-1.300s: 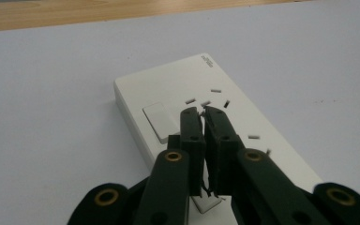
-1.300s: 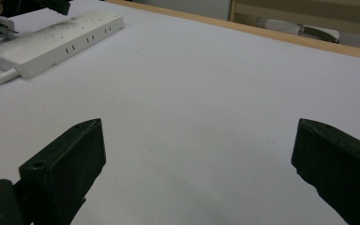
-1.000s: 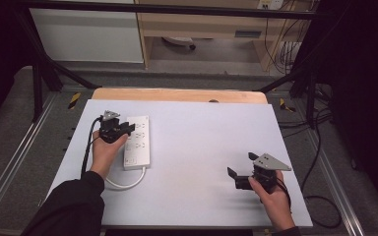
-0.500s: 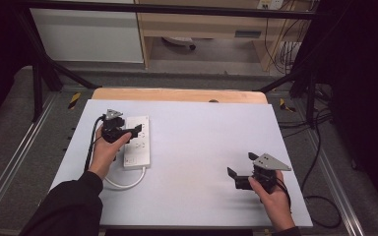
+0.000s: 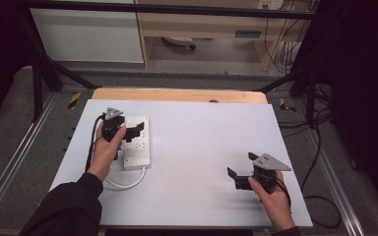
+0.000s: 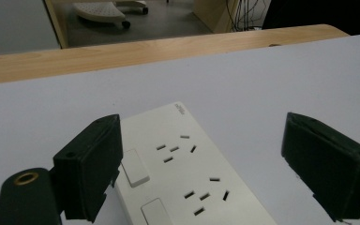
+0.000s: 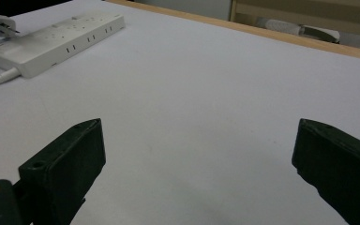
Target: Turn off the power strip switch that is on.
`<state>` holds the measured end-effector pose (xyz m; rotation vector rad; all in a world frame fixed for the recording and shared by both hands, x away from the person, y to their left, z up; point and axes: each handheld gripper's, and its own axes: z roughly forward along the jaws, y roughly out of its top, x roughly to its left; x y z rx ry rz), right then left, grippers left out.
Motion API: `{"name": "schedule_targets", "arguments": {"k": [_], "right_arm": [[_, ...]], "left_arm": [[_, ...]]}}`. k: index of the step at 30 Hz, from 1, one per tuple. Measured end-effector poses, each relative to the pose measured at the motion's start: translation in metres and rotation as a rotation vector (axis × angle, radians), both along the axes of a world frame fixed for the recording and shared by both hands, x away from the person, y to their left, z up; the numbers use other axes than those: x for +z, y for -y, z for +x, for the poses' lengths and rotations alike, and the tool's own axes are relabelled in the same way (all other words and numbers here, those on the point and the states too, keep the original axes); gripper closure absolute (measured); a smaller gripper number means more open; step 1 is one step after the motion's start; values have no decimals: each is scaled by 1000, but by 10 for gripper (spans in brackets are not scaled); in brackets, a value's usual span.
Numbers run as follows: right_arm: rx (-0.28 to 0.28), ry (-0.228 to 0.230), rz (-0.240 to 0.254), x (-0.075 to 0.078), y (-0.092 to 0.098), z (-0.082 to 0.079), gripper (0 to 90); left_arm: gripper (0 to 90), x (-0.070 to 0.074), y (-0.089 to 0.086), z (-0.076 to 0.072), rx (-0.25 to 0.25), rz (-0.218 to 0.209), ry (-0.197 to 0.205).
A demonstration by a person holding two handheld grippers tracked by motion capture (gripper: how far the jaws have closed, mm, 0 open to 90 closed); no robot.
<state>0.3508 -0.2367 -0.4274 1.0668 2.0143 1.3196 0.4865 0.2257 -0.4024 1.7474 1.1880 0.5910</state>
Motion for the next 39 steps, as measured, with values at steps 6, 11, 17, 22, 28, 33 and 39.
{"name": "schedule_targets", "arguments": {"k": [6,11,17,22,28,33,39], "right_arm": [[-1,-3,-1,0,0,0,31],[-3,-8,1,0,0,1,30],[5,-14,3,0,-1,0,27],[10,-12,3,0,0,0,26],[12,-15,6,0,-1,0,25],[16,-16,8,0,-1,0,24],[18,-17,9,0,-1,0,23]], "left_arm": [[88,5,5,-4,-30,-18,-2],[81,13,8,-9,-54,-16,9],[80,22,11,-15,-72,-31,19],[79,32,8,-19,-79,-64,36],[72,40,3,-24,-87,-88,44],[67,45,1,-29,-93,-99,47],[67,51,-2,-36,-105,-107,56]]}}
